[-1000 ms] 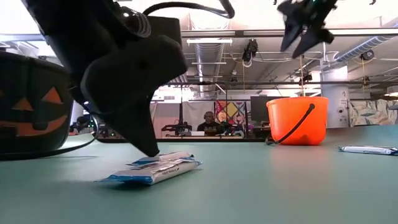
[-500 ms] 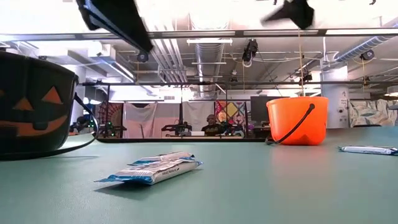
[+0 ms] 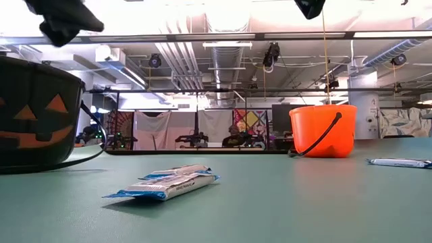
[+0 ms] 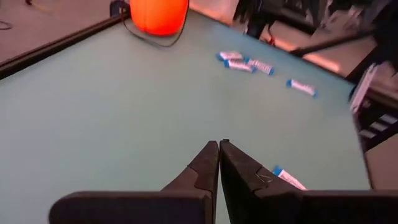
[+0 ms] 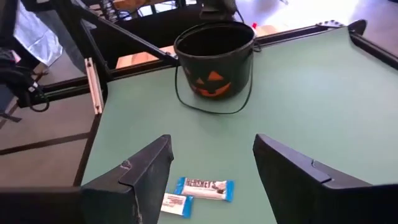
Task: Sort candy by brand, put in halloween buckets
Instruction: Put the white chocolate into the orange bucket
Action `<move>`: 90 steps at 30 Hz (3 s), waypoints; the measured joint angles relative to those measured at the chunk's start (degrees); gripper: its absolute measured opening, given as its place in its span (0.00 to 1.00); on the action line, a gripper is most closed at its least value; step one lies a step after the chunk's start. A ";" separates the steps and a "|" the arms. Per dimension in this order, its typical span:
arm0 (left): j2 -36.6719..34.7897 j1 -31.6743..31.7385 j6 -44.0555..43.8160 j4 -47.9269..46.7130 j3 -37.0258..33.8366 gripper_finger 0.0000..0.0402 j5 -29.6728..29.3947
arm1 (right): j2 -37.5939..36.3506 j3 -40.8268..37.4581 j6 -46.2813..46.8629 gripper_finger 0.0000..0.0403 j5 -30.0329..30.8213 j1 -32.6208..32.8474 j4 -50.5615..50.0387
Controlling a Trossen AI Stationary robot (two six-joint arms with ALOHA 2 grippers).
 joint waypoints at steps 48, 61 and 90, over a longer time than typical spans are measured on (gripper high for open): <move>-39.59 21.88 22.91 37.58 -38.10 0.00 31.56 | 8.49 4.51 -13.00 0.52 -4.24 -3.58 2.95; -39.17 21.86 23.41 35.63 -38.11 0.00 31.01 | 8.56 4.52 -12.04 0.52 -4.22 -3.58 2.94; -39.14 21.86 23.17 35.43 -38.11 0.00 30.97 | 8.56 4.61 -58.69 0.52 -2.82 -5.36 13.37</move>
